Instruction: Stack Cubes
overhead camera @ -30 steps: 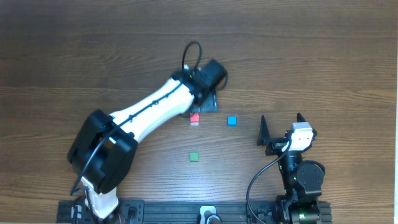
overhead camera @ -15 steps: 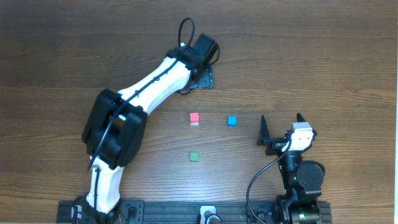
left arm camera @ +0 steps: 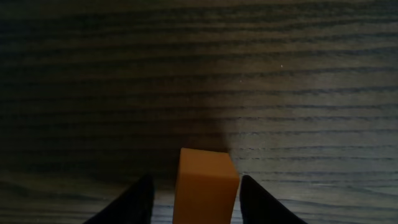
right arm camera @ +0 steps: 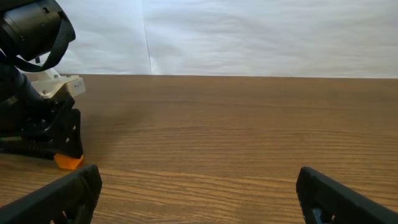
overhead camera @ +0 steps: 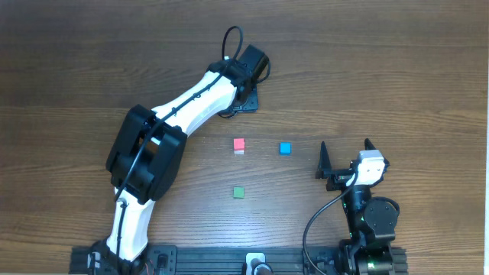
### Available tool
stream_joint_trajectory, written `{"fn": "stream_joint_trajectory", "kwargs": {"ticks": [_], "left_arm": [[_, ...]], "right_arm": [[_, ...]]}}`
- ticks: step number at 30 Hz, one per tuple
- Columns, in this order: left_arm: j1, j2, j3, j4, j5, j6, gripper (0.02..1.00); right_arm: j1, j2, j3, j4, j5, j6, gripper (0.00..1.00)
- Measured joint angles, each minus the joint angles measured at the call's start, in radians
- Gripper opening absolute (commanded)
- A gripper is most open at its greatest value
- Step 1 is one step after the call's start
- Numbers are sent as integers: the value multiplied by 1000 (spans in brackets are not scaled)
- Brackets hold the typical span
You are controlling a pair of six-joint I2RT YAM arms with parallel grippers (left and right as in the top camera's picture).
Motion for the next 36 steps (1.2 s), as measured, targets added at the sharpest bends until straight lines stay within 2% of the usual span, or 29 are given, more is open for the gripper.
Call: {"fn": "stream_joint_trajectory", "kwargs": {"ticks": [9, 22, 28, 36], "left_arm": [[0, 1, 0, 0, 1, 4, 332], [-2, 2, 0, 0, 7, 15, 104], [-24, -24, 0, -57, 7, 10, 60], [-142, -281, 0, -243, -36, -62, 49]], "right_arm": [[0, 0, 0, 0, 0, 0, 993], [0, 0, 0, 0, 0, 0, 991], [0, 0, 0, 0, 0, 0, 991], [0, 0, 0, 0, 0, 0, 993]]}}
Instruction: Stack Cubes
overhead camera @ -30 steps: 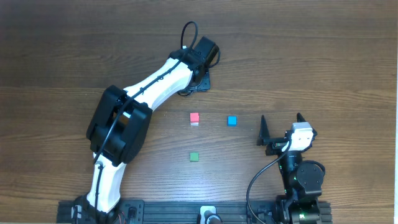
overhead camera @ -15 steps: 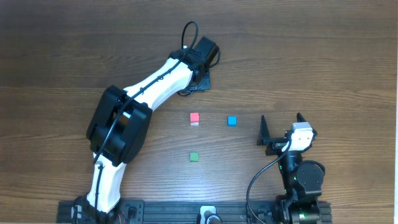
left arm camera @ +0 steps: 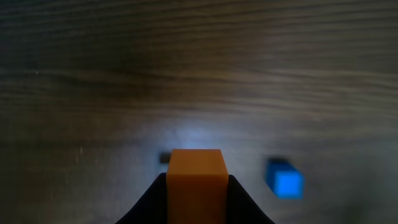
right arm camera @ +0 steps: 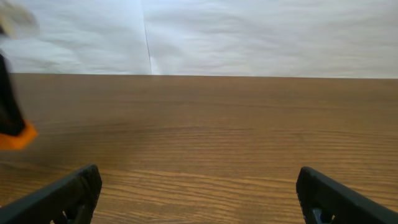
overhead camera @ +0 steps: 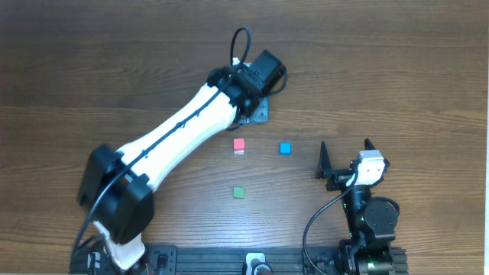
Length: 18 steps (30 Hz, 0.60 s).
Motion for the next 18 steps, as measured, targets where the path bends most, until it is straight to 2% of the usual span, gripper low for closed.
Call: {"fn": "stream_joint_trajectory", "kwargs": {"ticks": [11, 18], "left_arm": [[-72, -167, -295, 98, -17, -129, 49], [-75, -167, -322, 111, -17, -142, 51]], "right_arm": [[0, 0, 0, 0, 0, 0, 991], [0, 0, 0, 0, 0, 0, 991]]}}
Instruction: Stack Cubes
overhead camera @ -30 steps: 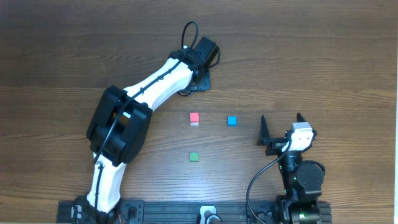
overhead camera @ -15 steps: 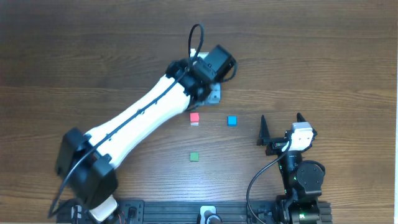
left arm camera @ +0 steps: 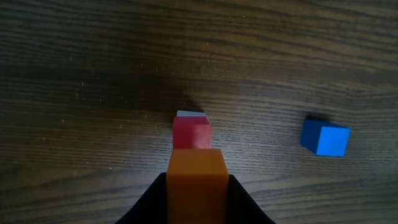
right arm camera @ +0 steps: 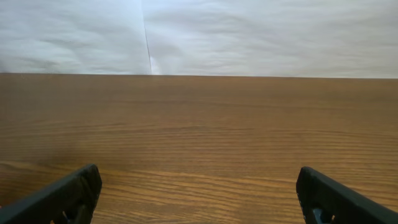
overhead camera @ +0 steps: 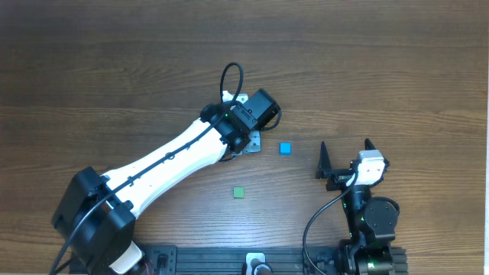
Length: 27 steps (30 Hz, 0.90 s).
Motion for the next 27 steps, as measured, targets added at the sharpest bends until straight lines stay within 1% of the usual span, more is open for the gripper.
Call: {"fn": "stream_joint_trajectory", "kwargs": {"ticks": [27], "left_arm": [[1, 72, -1, 31, 5, -15, 56]], "right_arm": [[0, 0, 0, 0, 0, 0, 993]]}}
